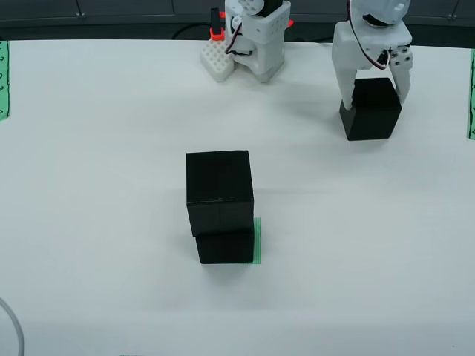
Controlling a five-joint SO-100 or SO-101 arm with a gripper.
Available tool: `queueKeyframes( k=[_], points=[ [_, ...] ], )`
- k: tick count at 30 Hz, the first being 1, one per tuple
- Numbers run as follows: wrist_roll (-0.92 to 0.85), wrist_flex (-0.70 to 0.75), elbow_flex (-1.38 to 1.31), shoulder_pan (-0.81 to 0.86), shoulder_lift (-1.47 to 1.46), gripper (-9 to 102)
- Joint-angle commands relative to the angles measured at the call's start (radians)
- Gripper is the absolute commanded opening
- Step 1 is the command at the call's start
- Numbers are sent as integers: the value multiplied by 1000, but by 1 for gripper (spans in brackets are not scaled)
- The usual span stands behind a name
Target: Stack 3 Blocks on the chosen place.
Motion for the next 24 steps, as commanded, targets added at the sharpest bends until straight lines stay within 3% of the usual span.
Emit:
queueKeyframes(
  k=[1, 10, 24],
  points=[
    [-3, 66, -52, 48, 87, 18],
    [-9, 230, -196, 212, 267, 18],
    [-32, 206, -307, 520, 308, 18]
  ],
)
